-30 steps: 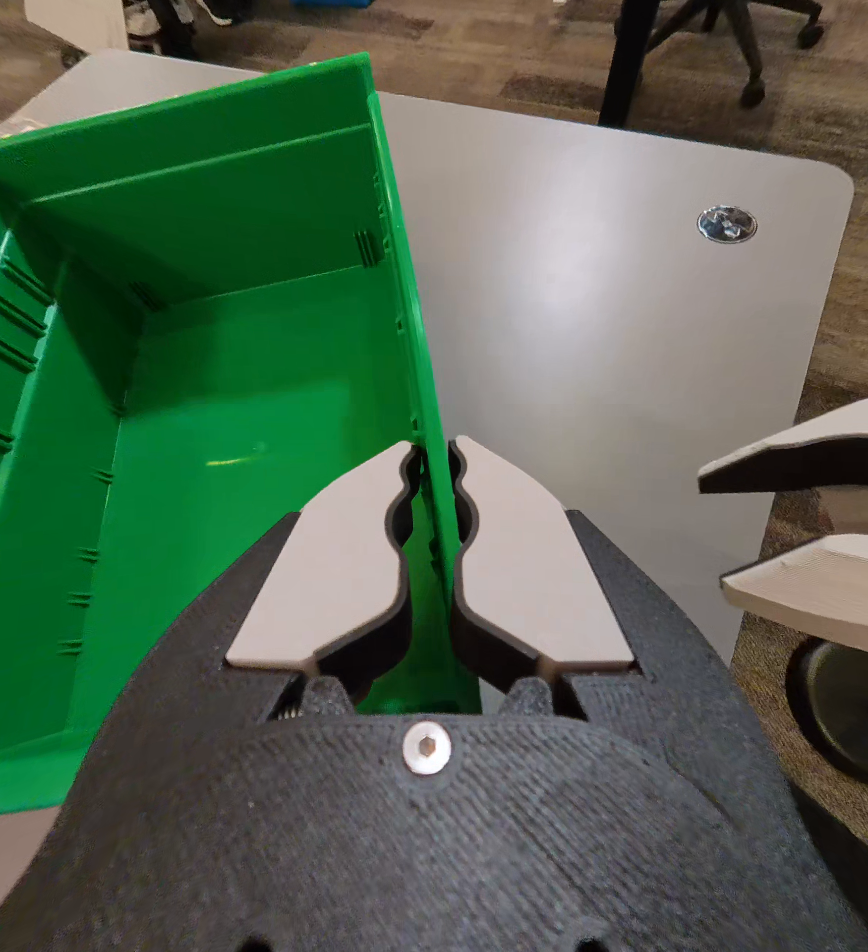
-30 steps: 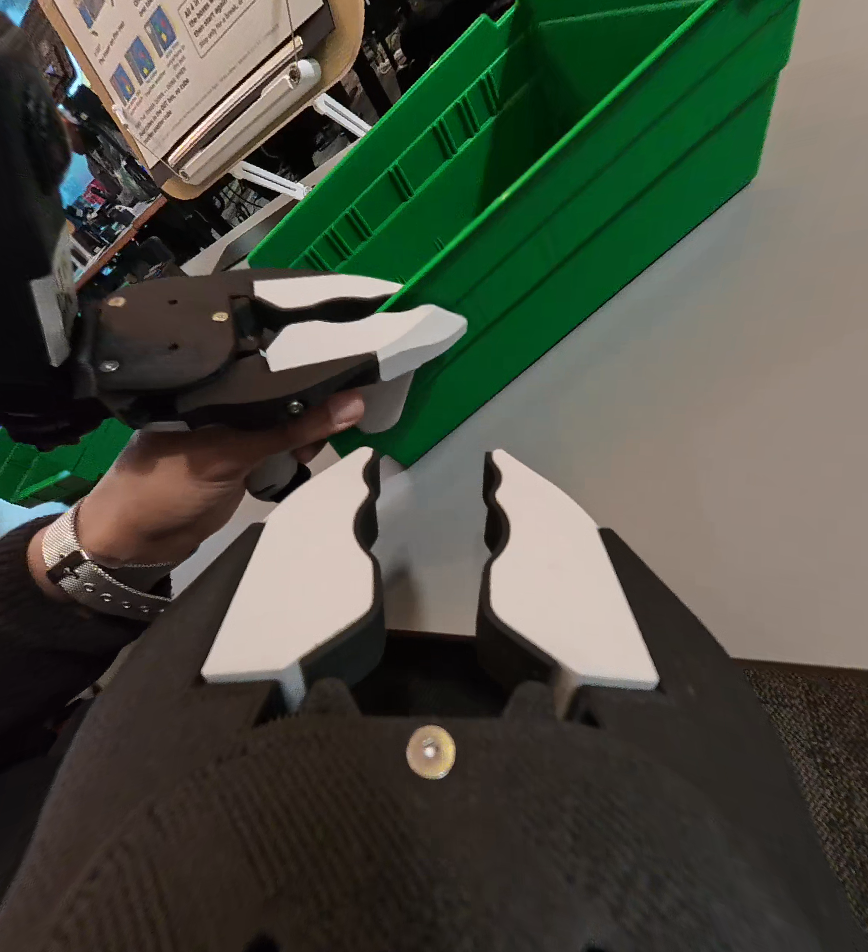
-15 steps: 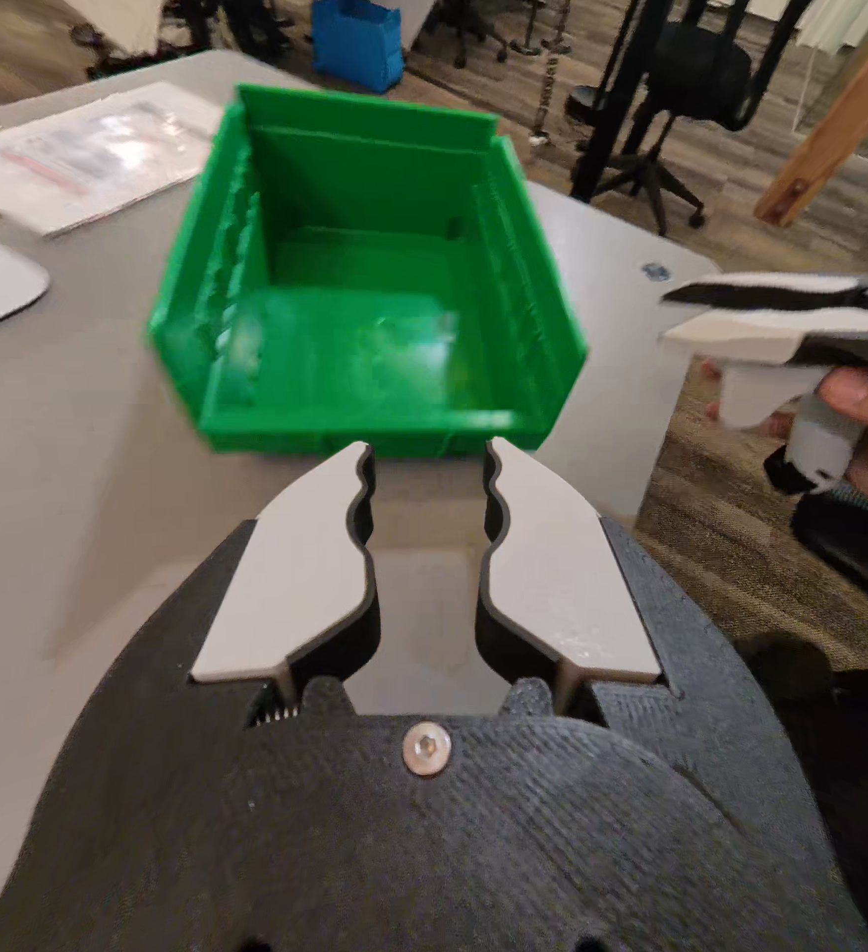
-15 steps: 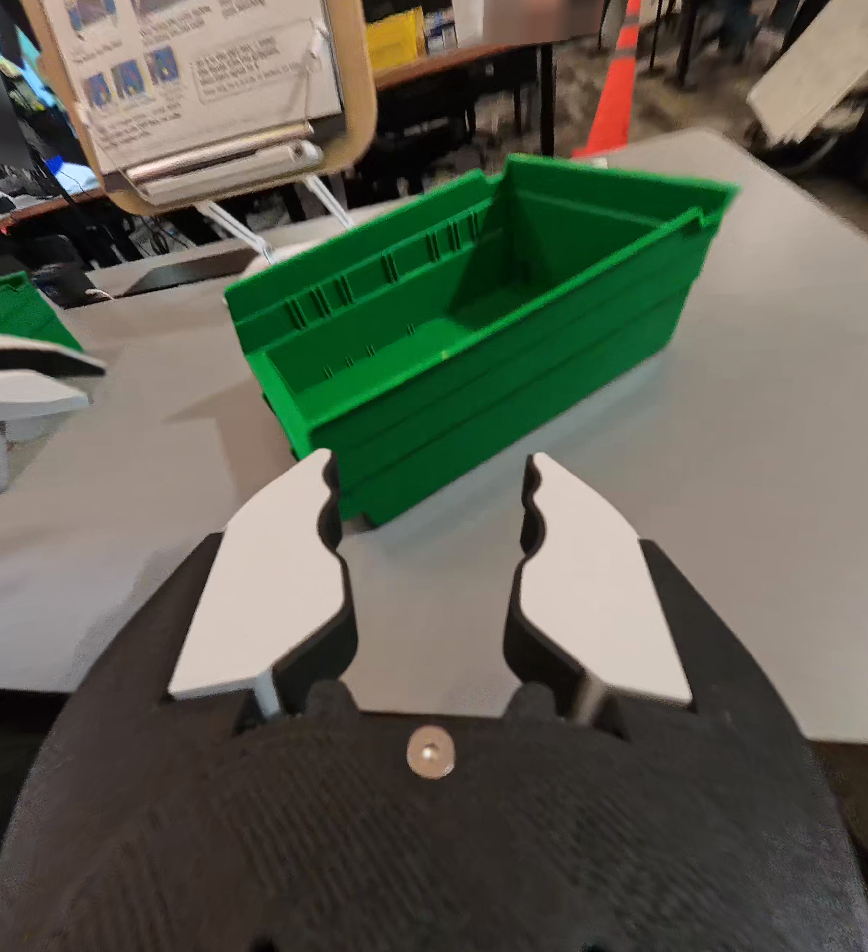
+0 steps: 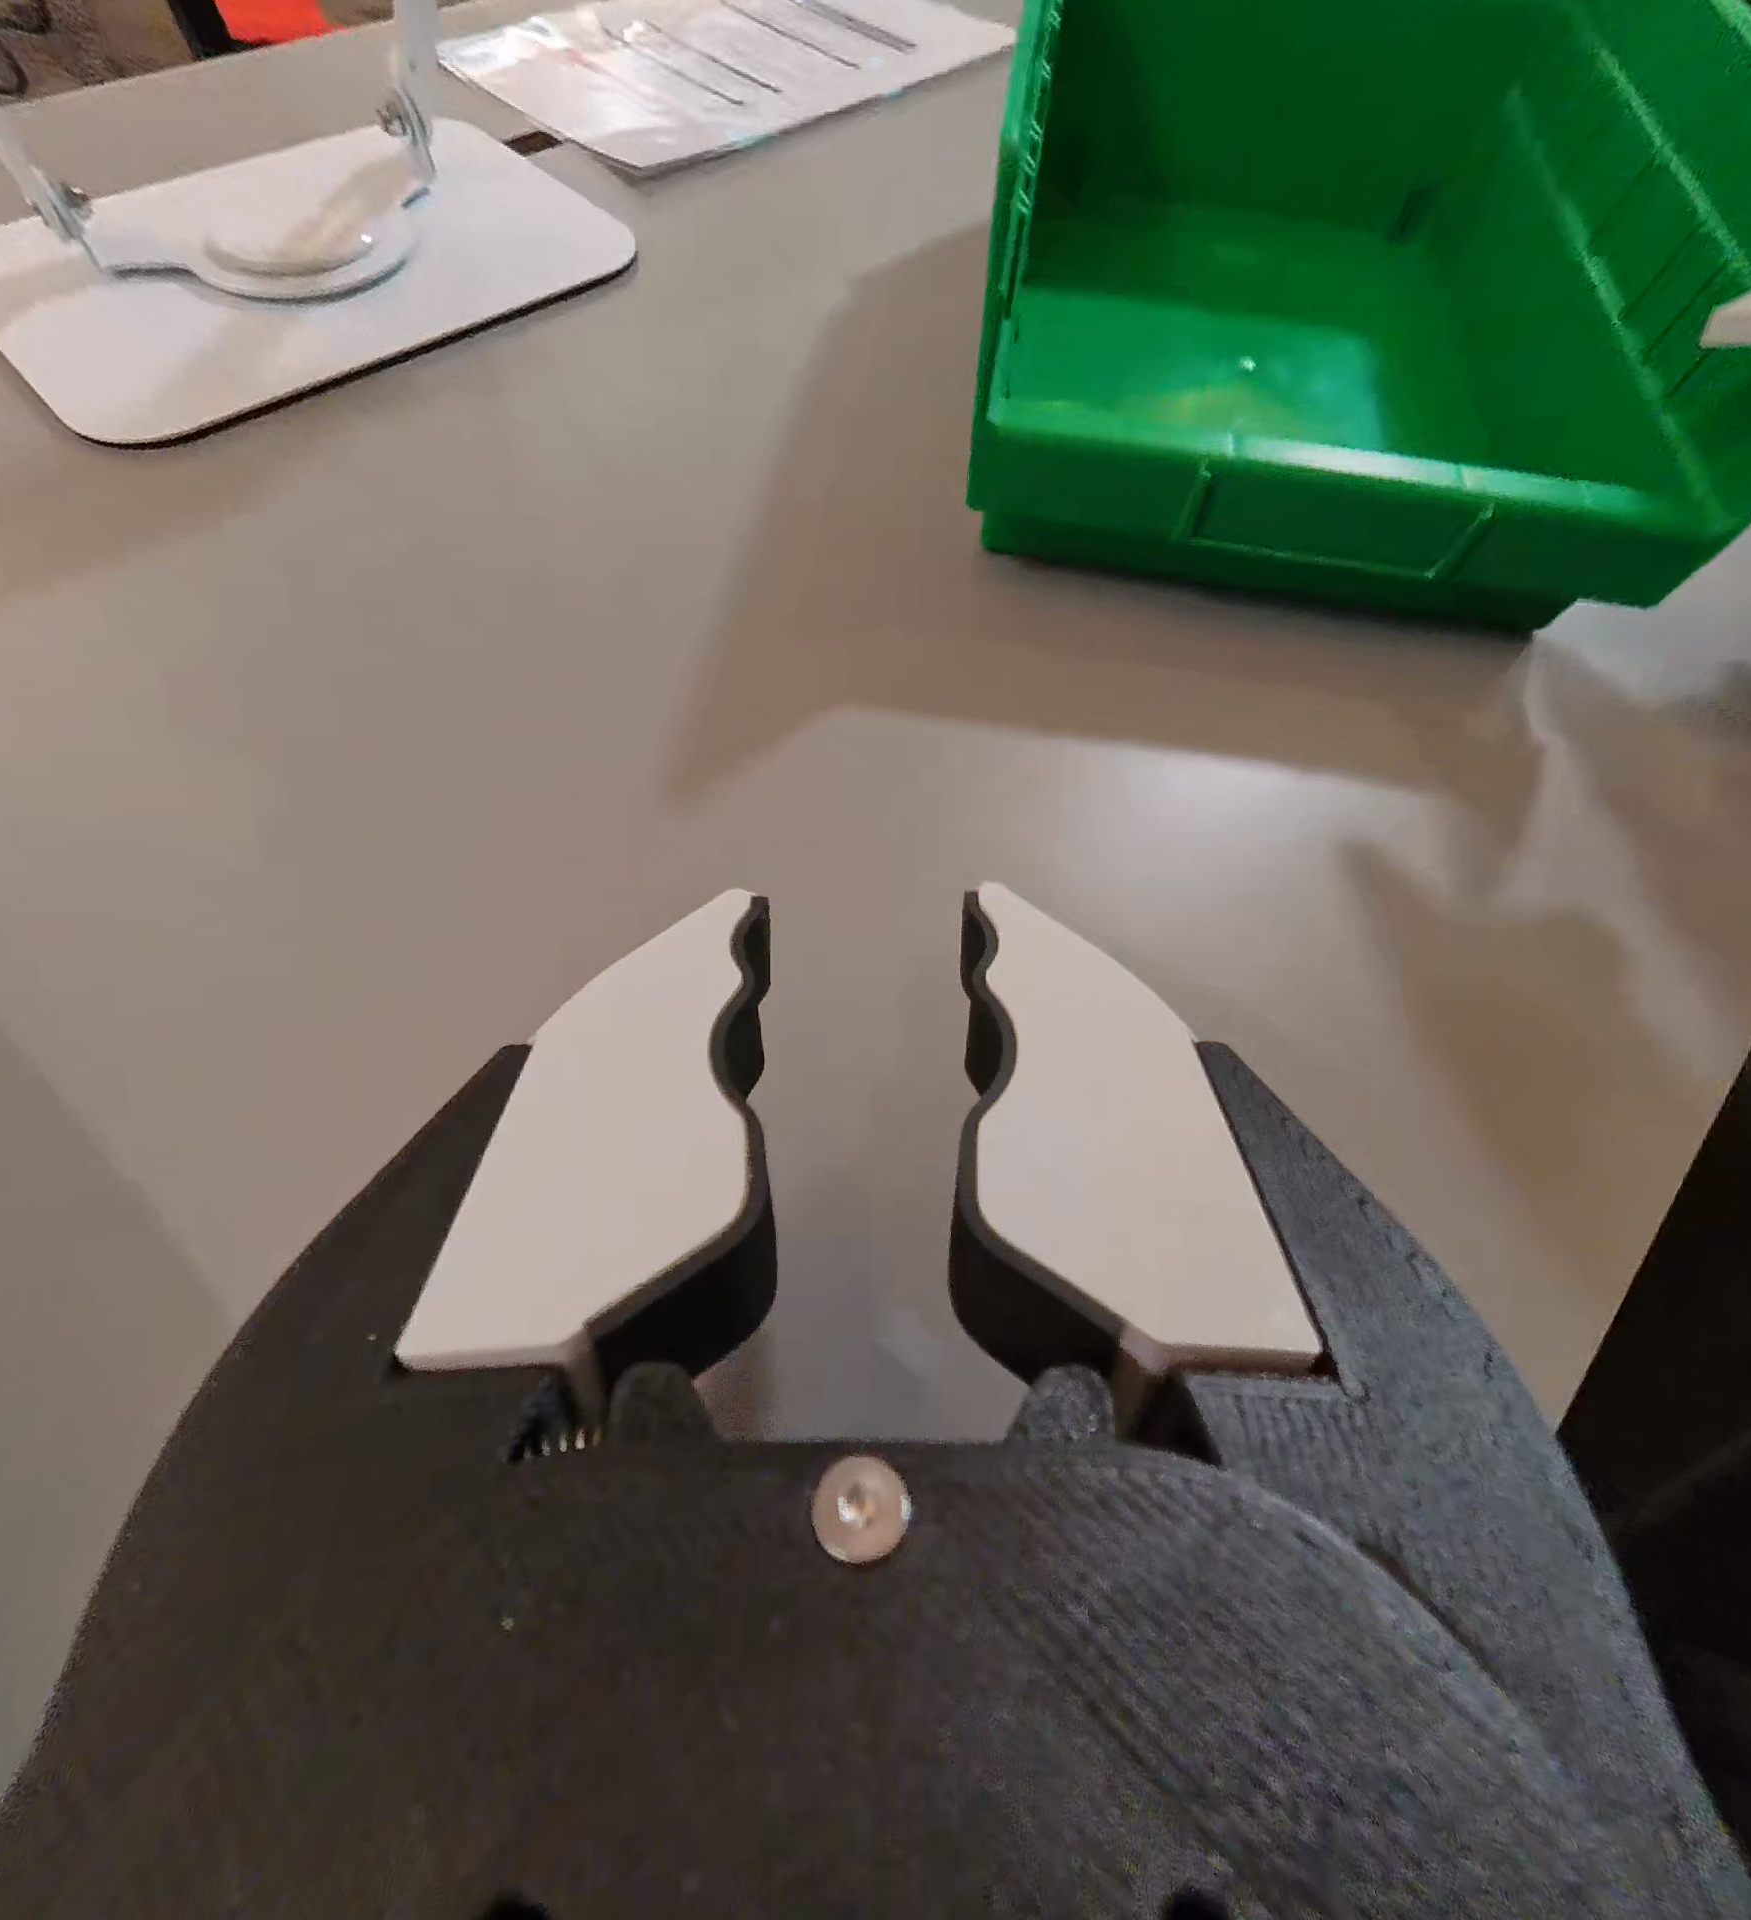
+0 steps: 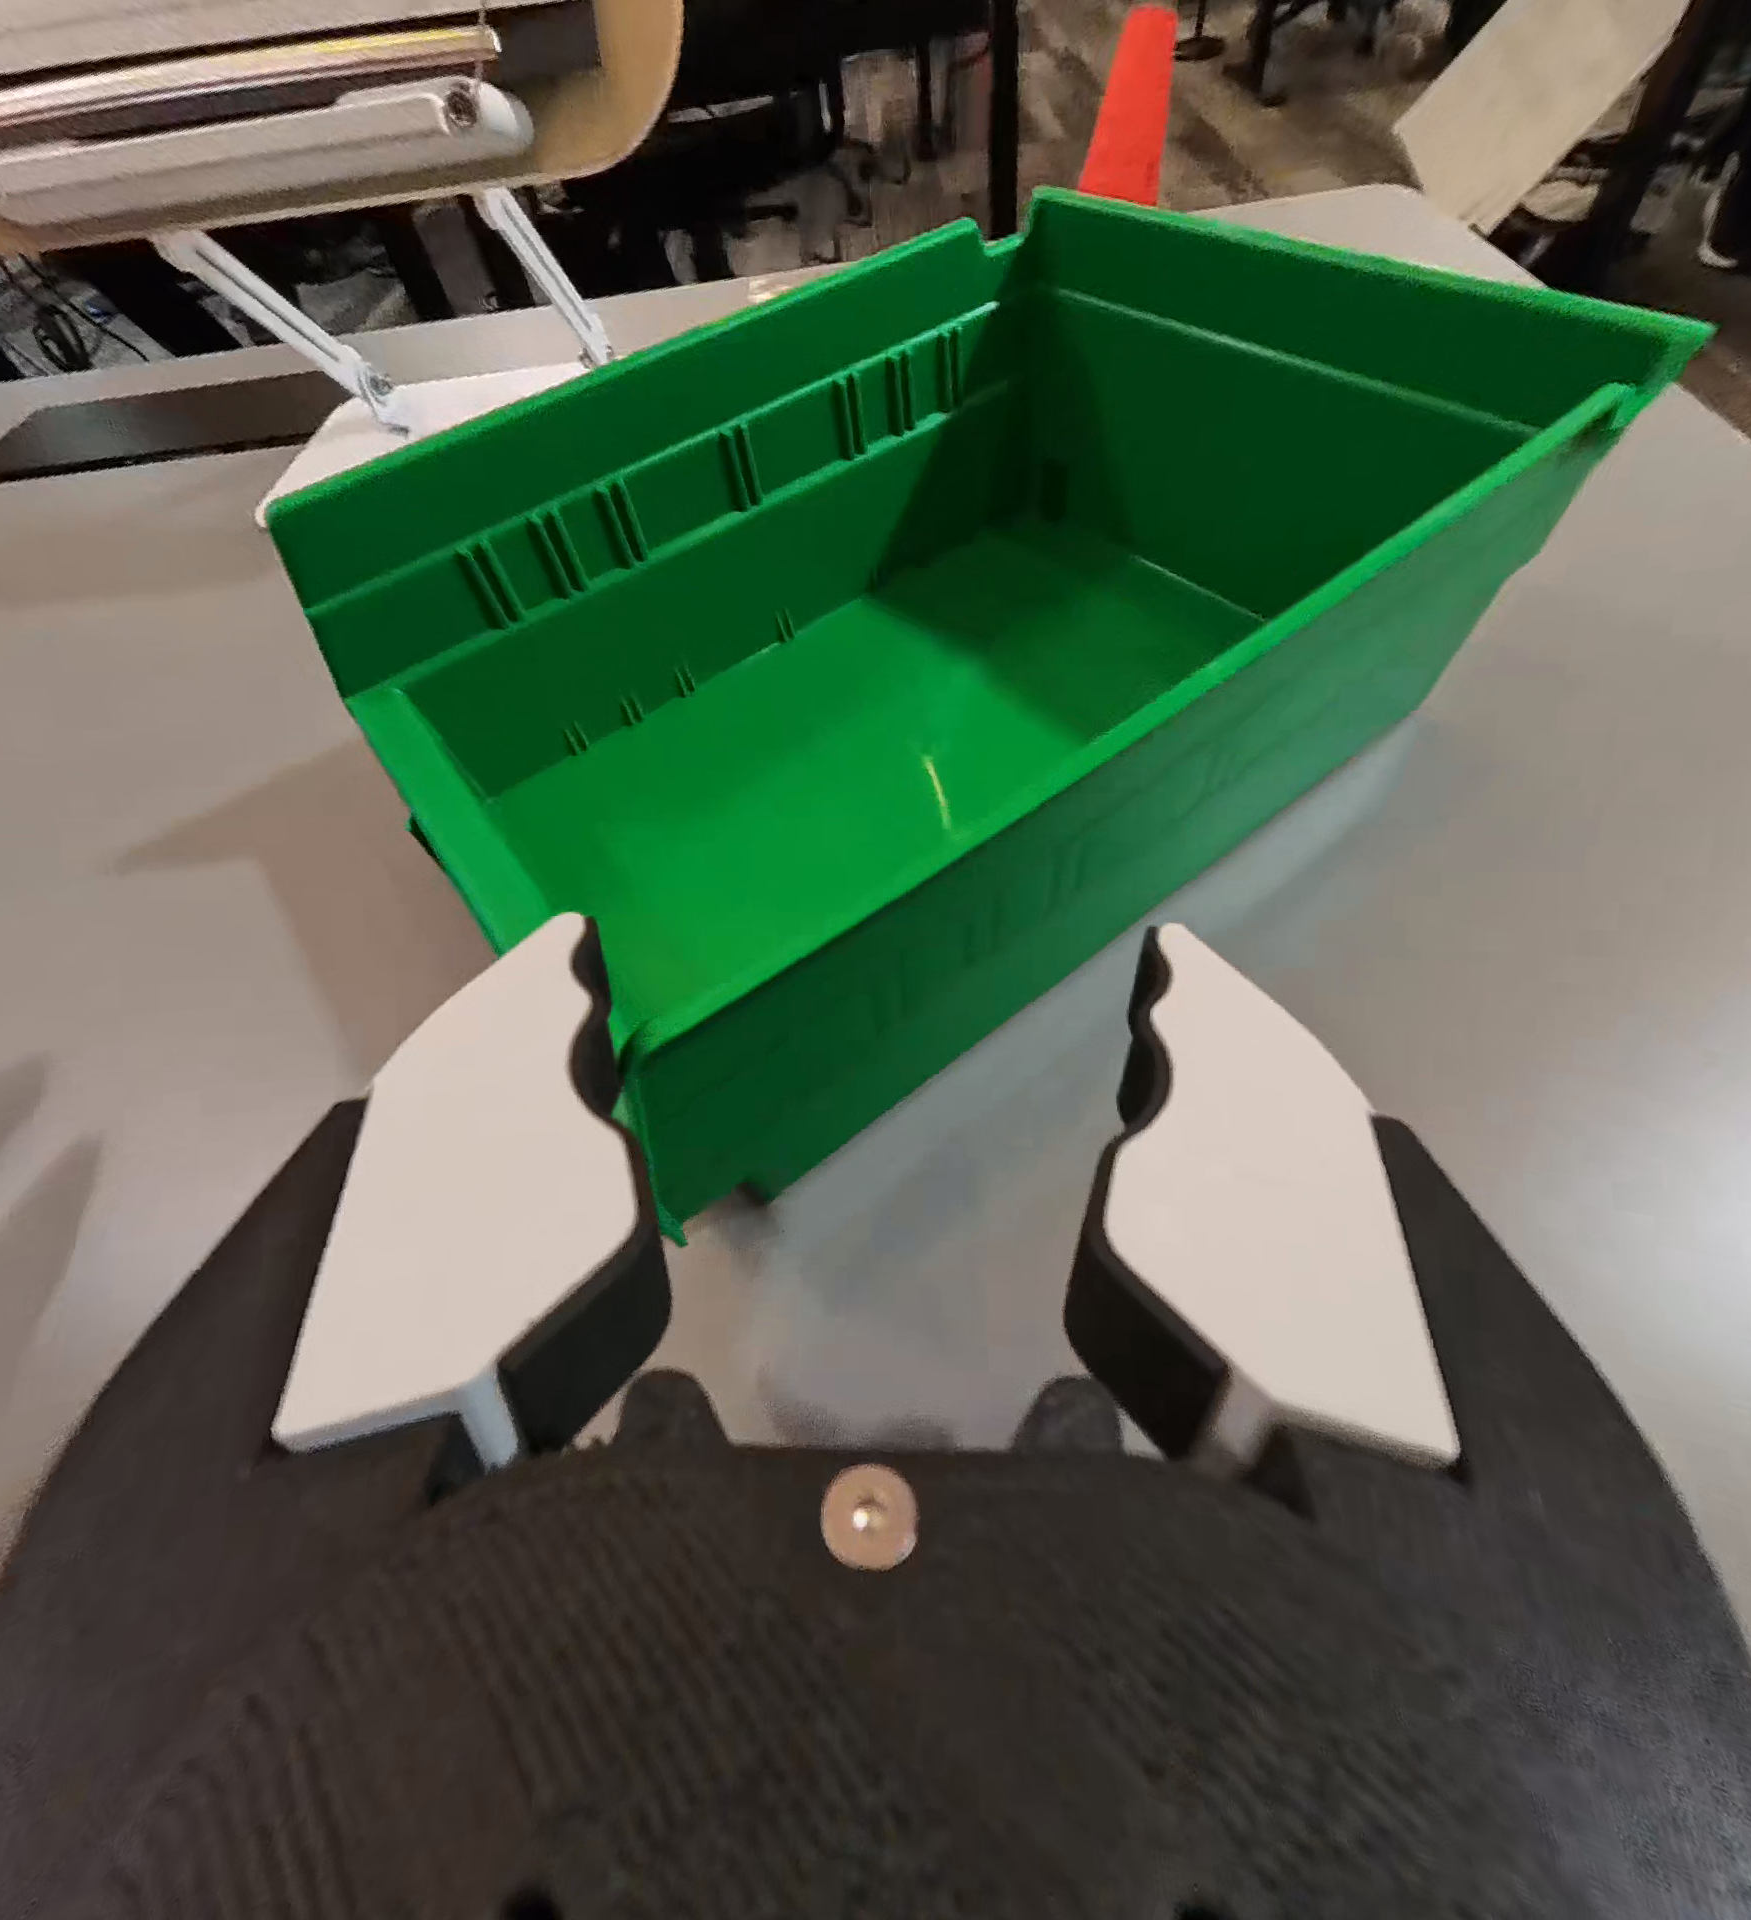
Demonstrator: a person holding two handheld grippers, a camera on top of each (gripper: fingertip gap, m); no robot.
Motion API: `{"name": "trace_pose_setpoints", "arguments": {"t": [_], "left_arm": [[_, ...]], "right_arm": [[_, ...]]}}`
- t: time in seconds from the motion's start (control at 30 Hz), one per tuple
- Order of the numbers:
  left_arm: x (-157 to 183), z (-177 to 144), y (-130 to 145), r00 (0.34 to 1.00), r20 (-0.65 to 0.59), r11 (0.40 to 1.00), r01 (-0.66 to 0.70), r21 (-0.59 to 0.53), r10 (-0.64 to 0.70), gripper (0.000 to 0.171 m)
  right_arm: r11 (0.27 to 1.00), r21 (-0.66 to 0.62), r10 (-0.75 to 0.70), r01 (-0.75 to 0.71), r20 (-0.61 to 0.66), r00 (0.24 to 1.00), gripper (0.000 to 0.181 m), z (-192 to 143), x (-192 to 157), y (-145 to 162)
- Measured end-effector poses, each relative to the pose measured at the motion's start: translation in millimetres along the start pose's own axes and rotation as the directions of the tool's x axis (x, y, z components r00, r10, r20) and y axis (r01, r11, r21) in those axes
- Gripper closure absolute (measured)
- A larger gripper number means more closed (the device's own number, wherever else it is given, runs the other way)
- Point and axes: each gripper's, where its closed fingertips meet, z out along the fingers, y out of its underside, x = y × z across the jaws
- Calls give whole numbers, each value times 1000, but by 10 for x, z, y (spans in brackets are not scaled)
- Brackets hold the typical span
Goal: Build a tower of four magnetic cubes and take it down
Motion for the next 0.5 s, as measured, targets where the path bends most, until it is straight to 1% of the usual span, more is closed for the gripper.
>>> {"name": "trace_pose_setpoints", "arguments": {"t": [0.13,0.2,0.3,0.37,0.43,0.5], "left_arm": [[69,9,-41,1000,-3,1000,-17,23,18,138],[54,31,-13,1000,8,1000,-29,7,28,138],[11,41,10,999,20,1000,-30,-5,30,138],[-2,34,9,1000,15,1000,-19,-2,19,138],[-5,31,20,1000,6,1000,-5,-6,5,138],[5,30,24,1000,-6,1000,4,-8,-4,138]], "right_arm": [[1000,-12,-26,26,47,999,75,64,14,-11],[999,-9,-37,37,21,999,85,32,133,-27],[998,-10,-66,65,-64,996,96,-21,473,-80],[999,4,-34,34,-132,991,107,-53,745,-131],[1000,28,-7,13,-181,983,111,-81,969,-183],[999,36,15,-8,-172,985,114,-85,1055,-193]]}}
